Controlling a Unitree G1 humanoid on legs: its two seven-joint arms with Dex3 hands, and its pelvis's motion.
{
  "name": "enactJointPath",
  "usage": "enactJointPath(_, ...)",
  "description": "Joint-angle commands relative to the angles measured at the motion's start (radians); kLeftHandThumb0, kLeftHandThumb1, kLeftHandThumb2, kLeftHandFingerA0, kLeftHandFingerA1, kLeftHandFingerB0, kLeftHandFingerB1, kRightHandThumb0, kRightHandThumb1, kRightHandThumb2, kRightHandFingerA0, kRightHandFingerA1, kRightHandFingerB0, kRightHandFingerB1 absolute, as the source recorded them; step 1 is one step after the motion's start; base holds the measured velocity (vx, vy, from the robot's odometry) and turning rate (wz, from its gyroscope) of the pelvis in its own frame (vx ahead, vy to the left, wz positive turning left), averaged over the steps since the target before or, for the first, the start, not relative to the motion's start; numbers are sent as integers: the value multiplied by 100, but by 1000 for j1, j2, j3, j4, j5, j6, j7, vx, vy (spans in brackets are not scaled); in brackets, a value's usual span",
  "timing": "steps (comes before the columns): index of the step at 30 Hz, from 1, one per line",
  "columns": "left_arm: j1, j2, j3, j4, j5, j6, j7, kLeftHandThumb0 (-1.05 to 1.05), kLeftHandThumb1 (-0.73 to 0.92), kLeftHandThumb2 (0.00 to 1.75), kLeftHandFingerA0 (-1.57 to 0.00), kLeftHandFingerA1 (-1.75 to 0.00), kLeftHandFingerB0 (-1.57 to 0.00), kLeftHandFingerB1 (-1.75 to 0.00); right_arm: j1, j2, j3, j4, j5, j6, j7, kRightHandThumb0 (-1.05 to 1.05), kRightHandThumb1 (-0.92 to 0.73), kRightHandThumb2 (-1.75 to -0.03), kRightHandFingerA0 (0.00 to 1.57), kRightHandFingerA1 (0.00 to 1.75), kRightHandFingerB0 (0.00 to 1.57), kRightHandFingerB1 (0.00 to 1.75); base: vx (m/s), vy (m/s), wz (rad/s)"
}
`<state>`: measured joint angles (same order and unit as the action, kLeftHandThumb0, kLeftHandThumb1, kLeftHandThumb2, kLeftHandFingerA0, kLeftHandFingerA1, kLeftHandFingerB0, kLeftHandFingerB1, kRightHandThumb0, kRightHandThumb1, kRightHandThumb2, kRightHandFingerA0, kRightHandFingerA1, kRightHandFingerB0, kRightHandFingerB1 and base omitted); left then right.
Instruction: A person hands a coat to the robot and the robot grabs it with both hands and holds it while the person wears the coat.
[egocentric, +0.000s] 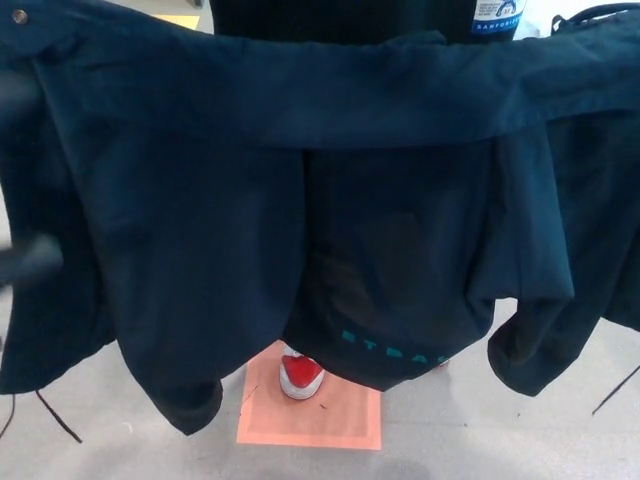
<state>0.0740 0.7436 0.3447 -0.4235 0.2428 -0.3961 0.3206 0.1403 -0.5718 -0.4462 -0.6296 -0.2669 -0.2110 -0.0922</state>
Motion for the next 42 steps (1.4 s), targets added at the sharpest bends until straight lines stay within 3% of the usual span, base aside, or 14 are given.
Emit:
enactJointPath(1, -276, 211, 97, -72, -332, 25, -235, -80, 38, 73, -34, -39, -38, -38, -223, -228, -180, -150, 216, 175, 172, -40, -25, -92, 2, 52, 0, 51, 0, 0, 0)
enactJointPath(5, -384, 235, 7, 26, -262, 25, -282, -82, 58, 59, -31, -32, -37, -33, -285, -310, -141, -87, 220, 227, 244, -94, -59, -72, 11, 40, 10, 26, 0, 0, 0)
enactJointPath(11, -489, 279, -116, 123, -129, 53, -372, -87, 55, 92, -14, -40, -17, -40, -401, -451, -20, 59, 228, 243, 360, -87, -55, -96, 7, 38, 8, 18, 0, 0, 0)
enactJointPath(13, -522, 289, -152, 151, -97, 53, -395, -87, 64, 62, -17, -30, -20, -29, -433, -489, 23, 83, 233, 273, 397, -89, -57, -97, 5, 35, 8, 15, 0, 0, 0)
enactJointPath(16, -591, 307, -235, 192, -90, 88, -481, -39, 23, 91, -1, -49, 0, -47, -511, -551, 125, 152, 229, 269, 470, -88, -59, -98, 2, 31, 9, 18, 0, 0, 0)
enactJointPath(17, -599, 313, -247, 194, -90, 97, -499, -94, 69, 62, -13, -29, -14, -26, -523, -554, 141, 161, 225, 267, 476, -85, -57, -98, 0, 33, 9, 22, 0, 0, 0)
enactJointPath(18, -614, 326, -275, 194, -92, 120, -546, -90, 58, 98, 0, -35, -19, -34, -553, -565, 185, 180, 218, 276, 502, -87, -58, -94, 7, 37, 6, 19, 0, 0, 0)
enactJointPath(25, -670, 357, -391, 183, -97, 202, -708, -96, 60, 102, -4, -27, -4, -27, -662, -592, 350, 236, 208, 313, 633, -85, -58, -93, 7, 36, 7, 20, 0, 0, 0)
enactJointPath(31, -722, 347, -480, 200, -42, 194, -777, -97, 72, 63, -11, -27, -18, -27, -740, -582, 490, 285, 136, 321, 721, -88, -73, -62, 7, 28, 2, 23, 0, 0, 0)
enactJointPath(32, -739, 340, -499, 209, -29, 193, -789, -97, 59, 95, -8, -30, -14, -37, -761, -579, 520, 297, 128, 332, 749, -85, -57, -98, 3, 23, 4, 15, 0, 0, 0)
enactJointPath(34, -760, 329, -519, 217, -14, 197, -800, -95, 57, 95, -7, -32, -14, -38, -786, -573, 550, 313, 120, 341, 776, -83, -55, -97, 3, 25, 4, 17, 0, 0, 0)
enactJointPath(35, -772, 320, -534, 218, -2, 205, -811, -39, 21, 91, -2, -50, 0, -45, -807, -565, 579, 334, 108, 335, 796, -88, -72, -62, 5, 27, 0, 23, 0, 0, 0)
enactJointPath(38, -802, 306, -564, 230, 30, 206, -826, -39, 20, 91, -2, -50, 0, -45, -853, -554, 628, 364, 102, 360, 849, -84, -55, -98, 3, 21, 4, 15, 0, 0, 0)
enactJointPath(42, -885, 267, -636, 257, 112, 243, -872, -40, 20, 91, -2, -50, 0, -45, -938, -501, 713, 443, 70, 376, 892, -89, -69, -62, 5, 27, 0, 24, 0, 0, 0)
